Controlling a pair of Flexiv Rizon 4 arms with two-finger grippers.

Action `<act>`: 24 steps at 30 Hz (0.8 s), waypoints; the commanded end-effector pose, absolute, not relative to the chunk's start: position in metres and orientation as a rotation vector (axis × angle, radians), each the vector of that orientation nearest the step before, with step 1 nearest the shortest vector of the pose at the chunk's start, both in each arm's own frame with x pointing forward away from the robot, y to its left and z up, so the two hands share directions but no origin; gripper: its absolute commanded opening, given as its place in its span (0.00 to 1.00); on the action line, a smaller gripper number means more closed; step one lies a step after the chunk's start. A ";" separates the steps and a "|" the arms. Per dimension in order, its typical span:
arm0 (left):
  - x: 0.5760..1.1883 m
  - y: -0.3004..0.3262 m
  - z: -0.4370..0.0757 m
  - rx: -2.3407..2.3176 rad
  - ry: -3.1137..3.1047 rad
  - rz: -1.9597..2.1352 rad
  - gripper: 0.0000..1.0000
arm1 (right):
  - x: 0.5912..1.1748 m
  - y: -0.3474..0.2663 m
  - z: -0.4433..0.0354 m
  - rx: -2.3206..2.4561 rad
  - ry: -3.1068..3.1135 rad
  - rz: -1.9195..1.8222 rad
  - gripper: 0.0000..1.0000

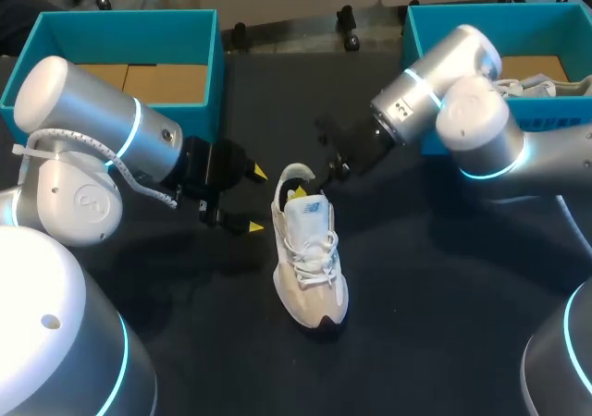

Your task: Take the shoe out of the shoebox, open the shoe tongue, remove and reinsert the insole, then place the shoe into the shoebox

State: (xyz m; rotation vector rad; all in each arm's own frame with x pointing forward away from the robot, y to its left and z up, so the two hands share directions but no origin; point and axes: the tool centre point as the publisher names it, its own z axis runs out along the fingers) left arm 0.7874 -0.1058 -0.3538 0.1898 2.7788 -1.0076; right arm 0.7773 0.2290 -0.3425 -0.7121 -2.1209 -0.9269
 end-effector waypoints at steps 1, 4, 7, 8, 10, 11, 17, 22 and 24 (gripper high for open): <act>0.787 -0.106 -0.354 0.189 2.778 -1.004 1.00 | 0.778 0.229 -0.339 -0.712 -2.135 -0.918 0.24; 0.787 -0.106 -0.354 0.189 2.778 -1.004 1.00 | 0.781 0.230 -0.342 -0.706 -2.136 -0.910 0.05; 0.787 -0.106 -0.354 0.189 2.778 -1.004 1.00 | 0.784 0.228 -0.345 -0.726 -2.135 -0.886 0.00; 0.787 -0.106 -0.354 0.189 2.778 -1.004 1.00 | 0.784 0.227 -0.346 -0.735 -2.135 -0.877 0.00; 0.787 -0.106 -0.354 0.189 2.778 -1.004 1.00 | 0.784 0.225 -0.349 -0.744 -2.131 -0.863 0.00; 0.787 -0.106 -0.354 0.189 2.778 -1.004 1.00 | 0.784 0.225 -0.351 -0.745 -2.129 -0.860 0.00; 0.787 -0.106 -0.354 0.189 2.778 -1.004 1.00 | 0.784 0.224 -0.360 -0.767 -2.114 -0.829 0.00; 0.787 -0.106 -0.354 0.189 2.778 -1.004 1.00 | 0.784 0.225 -0.350 -0.783 -2.142 -0.836 0.24; 0.787 -0.106 -0.354 0.189 2.778 -1.004 1.00 | 0.783 0.225 -0.347 -0.788 -2.152 -0.834 0.30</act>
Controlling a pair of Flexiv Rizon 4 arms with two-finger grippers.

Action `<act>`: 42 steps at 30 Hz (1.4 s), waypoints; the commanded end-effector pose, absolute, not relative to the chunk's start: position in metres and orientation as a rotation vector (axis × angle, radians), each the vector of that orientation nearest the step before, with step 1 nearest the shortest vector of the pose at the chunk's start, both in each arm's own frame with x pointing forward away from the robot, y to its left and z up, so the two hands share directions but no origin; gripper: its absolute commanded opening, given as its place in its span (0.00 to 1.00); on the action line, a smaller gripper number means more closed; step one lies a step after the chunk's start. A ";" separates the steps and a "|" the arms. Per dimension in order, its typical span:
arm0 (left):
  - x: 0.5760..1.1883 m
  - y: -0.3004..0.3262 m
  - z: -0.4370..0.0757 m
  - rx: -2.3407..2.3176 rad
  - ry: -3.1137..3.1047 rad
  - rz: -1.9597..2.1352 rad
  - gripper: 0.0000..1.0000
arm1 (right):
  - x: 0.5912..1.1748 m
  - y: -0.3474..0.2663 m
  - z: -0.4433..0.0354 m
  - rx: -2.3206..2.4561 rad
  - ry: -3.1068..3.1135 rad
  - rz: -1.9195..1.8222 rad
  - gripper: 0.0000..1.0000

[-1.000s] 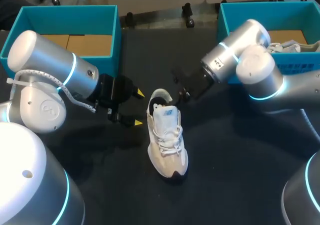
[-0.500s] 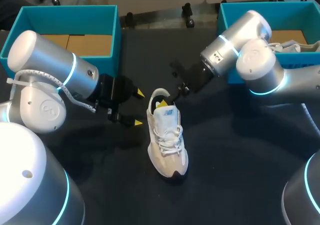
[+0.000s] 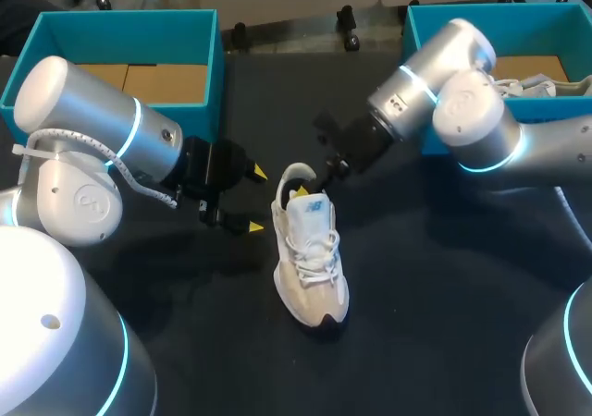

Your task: Take the shoe out of the shoebox, open the shoe tongue, remove and reinsert the insole, then place the shoe into the shoebox

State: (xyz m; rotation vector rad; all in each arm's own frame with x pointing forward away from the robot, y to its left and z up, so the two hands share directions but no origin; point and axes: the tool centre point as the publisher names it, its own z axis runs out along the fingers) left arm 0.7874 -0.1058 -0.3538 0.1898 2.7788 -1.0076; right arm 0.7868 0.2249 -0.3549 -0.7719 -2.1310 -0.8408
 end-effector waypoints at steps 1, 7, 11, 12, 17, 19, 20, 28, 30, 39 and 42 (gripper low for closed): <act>0.787 -0.106 -0.354 0.189 2.778 -1.004 1.00 | 0.783 0.225 -0.345 -0.788 -2.155 -0.834 0.32; 0.787 -0.106 -0.354 0.189 2.778 -1.004 1.00 | 0.779 0.228 -0.336 -0.800 -2.173 -0.822 0.36; 0.787 -0.106 -0.354 0.189 2.778 -1.004 1.00 | 0.778 0.228 -0.330 -0.813 -2.185 -0.816 0.39; 0.787 -0.106 -0.354 0.189 2.778 -1.004 1.00 | 0.778 0.228 -0.328 -0.815 -2.188 -0.816 0.40; 0.787 -0.106 -0.354 0.189 2.778 -1.004 1.00 | 0.783 0.229 -0.325 -0.811 -2.204 -0.814 0.43; 0.787 -0.106 -0.354 0.189 2.778 -1.004 1.00 | 0.786 0.232 -0.326 -0.798 -2.204 -0.814 0.43; 0.787 -0.106 -0.354 0.189 2.778 -1.004 1.00 | 0.786 0.233 -0.327 -0.793 -2.200 -0.807 0.42; 0.787 -0.106 -0.354 0.189 2.778 -1.004 1.00 | 0.785 0.233 -0.332 -0.811 -2.205 -0.812 0.45; 0.787 -0.106 -0.354 0.189 2.778 -1.004 1.00 | 0.787 0.232 -0.328 -0.813 -2.217 -0.810 0.45; 0.787 -0.106 -0.354 0.189 2.778 -1.004 1.00 | 0.786 0.235 -0.319 -0.806 -2.250 -0.806 0.45; 0.787 -0.106 -0.354 0.189 2.778 -1.004 1.00 | 0.784 0.233 -0.317 -0.824 -2.265 -0.815 0.45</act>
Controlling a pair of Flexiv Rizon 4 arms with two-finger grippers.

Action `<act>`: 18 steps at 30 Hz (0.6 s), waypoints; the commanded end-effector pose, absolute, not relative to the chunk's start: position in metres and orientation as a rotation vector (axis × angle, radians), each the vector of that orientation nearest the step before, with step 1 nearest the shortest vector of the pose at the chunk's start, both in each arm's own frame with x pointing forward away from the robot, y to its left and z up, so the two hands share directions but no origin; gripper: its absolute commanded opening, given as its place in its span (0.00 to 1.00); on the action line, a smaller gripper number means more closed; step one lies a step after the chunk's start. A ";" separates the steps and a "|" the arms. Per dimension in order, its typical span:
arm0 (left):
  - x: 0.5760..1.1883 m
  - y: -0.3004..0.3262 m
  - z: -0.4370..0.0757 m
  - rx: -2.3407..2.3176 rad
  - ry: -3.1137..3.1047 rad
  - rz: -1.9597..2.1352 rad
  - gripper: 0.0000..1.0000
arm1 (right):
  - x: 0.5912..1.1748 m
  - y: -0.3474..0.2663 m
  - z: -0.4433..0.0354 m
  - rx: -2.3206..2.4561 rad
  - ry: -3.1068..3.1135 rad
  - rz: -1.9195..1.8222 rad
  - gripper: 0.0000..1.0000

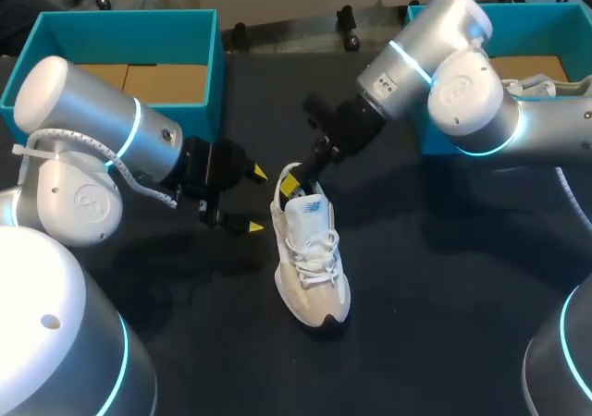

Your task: Take the shoe out of the shoebox, open the shoe tongue, remove and reinsert the insole, then place the shoe into the shoebox

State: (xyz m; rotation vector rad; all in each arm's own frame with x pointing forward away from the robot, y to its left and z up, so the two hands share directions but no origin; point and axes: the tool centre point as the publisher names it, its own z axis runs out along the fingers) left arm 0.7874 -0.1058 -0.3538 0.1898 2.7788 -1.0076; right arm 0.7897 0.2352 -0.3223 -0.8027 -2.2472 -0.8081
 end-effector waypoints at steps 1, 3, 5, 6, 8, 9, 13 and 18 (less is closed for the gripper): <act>0.787 -0.106 -0.354 0.189 2.778 -1.004 1.00 | 0.784 0.232 -0.316 -0.830 -2.271 -0.824 0.45; 0.787 -0.106 -0.354 0.189 2.778 -1.004 1.00 | 0.785 0.230 -0.314 -0.837 -2.280 -0.831 0.46; 0.787 -0.106 -0.354 0.189 2.778 -1.004 1.00 | 0.788 0.228 -0.312 -0.842 -2.296 -0.823 0.47; 0.787 -0.106 -0.354 0.189 2.778 -1.004 1.00 | 0.790 0.228 -0.311 -0.844 -2.302 -0.819 0.47; 0.787 -0.106 -0.354 0.189 2.778 -1.004 1.00 | 0.792 0.227 -0.309 -0.844 -2.315 -0.826 0.47; 0.787 -0.106 -0.354 0.189 2.778 -1.004 1.00 | 0.793 0.227 -0.308 -0.845 -2.319 -0.825 0.47; 0.787 -0.106 -0.354 0.189 2.778 -1.004 1.00 | 0.796 0.225 -0.301 -0.849 -2.348 -0.854 0.51; 0.787 -0.106 -0.354 0.189 2.778 -1.004 1.00 | 0.802 0.222 -0.295 -0.852 -2.375 -0.847 0.58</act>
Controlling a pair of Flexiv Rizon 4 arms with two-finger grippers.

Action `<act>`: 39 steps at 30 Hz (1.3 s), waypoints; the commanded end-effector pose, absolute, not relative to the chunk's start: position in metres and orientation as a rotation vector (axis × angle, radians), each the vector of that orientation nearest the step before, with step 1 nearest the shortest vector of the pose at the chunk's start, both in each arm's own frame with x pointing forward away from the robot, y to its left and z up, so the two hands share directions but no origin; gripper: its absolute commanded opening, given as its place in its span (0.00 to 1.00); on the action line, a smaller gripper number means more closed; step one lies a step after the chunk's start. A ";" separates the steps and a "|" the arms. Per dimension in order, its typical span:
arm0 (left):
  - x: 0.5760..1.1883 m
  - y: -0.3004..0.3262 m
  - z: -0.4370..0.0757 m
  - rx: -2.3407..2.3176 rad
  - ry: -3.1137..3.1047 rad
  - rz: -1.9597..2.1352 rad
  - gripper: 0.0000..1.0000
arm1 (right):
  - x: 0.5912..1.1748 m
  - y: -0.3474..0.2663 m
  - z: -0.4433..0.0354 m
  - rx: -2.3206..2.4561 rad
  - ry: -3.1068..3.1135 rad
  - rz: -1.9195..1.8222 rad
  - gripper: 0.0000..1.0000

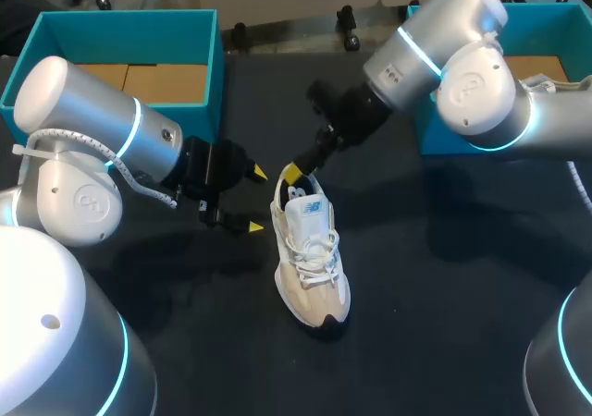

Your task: Take the shoe out of the shoebox, open the shoe tongue, remove and reinsert the insole, then place the shoe into the shoebox

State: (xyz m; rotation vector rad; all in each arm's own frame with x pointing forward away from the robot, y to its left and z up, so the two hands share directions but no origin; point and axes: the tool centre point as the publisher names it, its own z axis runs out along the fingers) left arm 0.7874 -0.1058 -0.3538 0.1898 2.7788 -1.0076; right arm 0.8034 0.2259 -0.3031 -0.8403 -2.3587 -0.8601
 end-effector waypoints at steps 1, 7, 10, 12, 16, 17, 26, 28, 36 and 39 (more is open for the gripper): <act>0.787 -0.106 -0.354 0.189 2.778 -1.004 1.00 | 0.803 0.222 -0.294 -0.857 -2.383 -0.844 0.59; 0.787 -0.106 -0.354 0.189 2.778 -1.004 1.00 | 0.798 0.213 -0.286 -0.942 -2.389 -0.866 0.59; 0.787 -0.106 -0.354 0.189 2.778 -1.004 1.00 | 0.798 0.210 -0.281 -1.001 -2.389 -0.897 0.52; 0.787 -0.106 -0.354 0.189 2.778 -1.004 1.00 | 0.798 0.209 -0.280 -1.031 -2.384 -0.915 0.45; 0.787 -0.106 -0.354 0.189 2.778 -1.004 1.00 | 0.798 0.205 -0.282 -1.109 -2.371 -0.935 0.20; 0.787 -0.106 -0.354 0.189 2.778 -1.004 1.00 | 0.798 0.205 -0.281 -1.119 -2.370 -0.937 0.04; 0.787 -0.106 -0.354 0.189 2.778 -1.004 1.00 | 0.797 0.199 -0.276 -1.452 -2.394 -0.651 0.00; 0.787 -0.106 -0.354 0.189 2.778 -1.004 1.00 | 0.797 0.199 -0.276 -1.452 -2.394 -0.651 0.00; 0.787 -0.106 -0.354 0.189 2.778 -1.004 1.00 | 0.797 0.199 -0.276 -1.452 -2.394 -0.651 0.00; 0.787 -0.106 -0.354 0.189 2.778 -1.004 1.00 | 0.797 0.199 -0.276 -1.452 -2.394 -0.651 0.00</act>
